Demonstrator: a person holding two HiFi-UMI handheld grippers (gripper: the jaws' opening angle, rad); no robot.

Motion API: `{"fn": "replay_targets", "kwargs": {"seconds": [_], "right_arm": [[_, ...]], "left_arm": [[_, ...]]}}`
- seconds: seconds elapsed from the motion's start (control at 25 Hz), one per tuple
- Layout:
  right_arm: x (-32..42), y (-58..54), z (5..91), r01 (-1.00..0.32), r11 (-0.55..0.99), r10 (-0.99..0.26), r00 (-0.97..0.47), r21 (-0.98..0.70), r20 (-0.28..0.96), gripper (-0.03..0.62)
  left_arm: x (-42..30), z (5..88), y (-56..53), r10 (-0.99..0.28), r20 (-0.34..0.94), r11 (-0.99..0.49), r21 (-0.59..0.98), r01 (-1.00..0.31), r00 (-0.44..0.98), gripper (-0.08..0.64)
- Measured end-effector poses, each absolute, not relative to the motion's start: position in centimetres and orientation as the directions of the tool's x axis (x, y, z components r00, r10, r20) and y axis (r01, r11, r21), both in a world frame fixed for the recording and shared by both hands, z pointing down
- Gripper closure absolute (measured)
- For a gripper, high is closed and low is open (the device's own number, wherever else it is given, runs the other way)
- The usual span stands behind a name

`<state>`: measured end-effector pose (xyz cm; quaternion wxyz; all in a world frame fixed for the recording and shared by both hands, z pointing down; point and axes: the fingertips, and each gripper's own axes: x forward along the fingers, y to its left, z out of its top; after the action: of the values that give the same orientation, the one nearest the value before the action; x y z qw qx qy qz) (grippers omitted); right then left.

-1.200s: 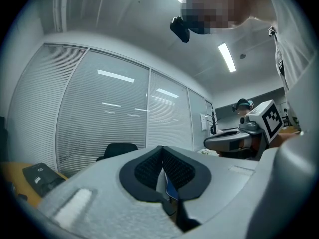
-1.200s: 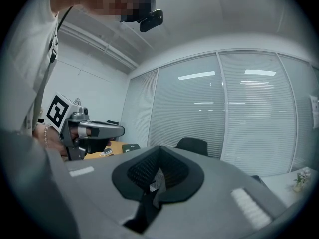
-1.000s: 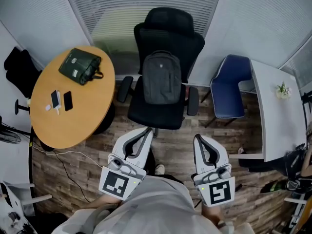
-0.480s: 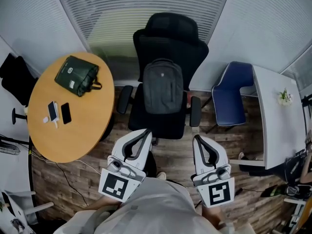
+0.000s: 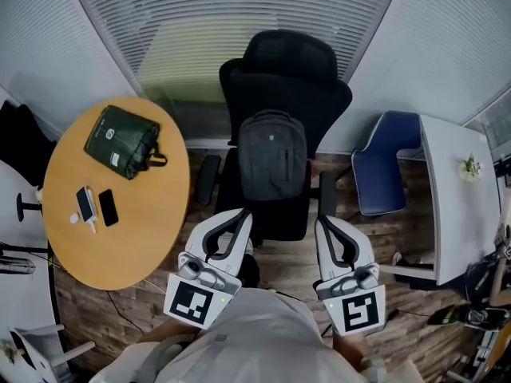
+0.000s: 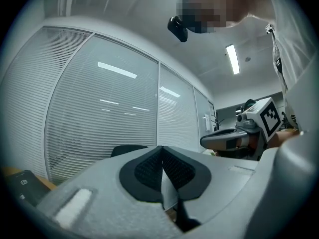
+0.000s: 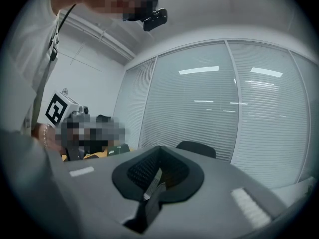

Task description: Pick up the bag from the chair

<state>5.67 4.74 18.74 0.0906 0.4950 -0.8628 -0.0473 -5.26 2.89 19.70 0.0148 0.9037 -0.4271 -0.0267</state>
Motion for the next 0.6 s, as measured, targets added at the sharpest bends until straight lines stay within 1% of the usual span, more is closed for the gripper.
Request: {"fn": "replay_targets", "kwargs": {"seconds": [0.36, 0.6], "right_arm": [[2.8, -2.4, 19.3, -0.844, 0.505, -0.863, -0.487, 0.184, 0.136, 0.589], [1.9, -5.7, 19.7, -0.845, 0.5, -0.865, -0.481, 0.19, 0.143, 0.589]], "left_arm": [[-8.3, 20.5, -4.1, -0.77, -0.028, -0.637, 0.07, -0.768, 0.637, 0.555], [-9.0, 21.4, -7.3, -0.763, -0.02, -0.646, 0.081, -0.759, 0.646, 0.555]]}}
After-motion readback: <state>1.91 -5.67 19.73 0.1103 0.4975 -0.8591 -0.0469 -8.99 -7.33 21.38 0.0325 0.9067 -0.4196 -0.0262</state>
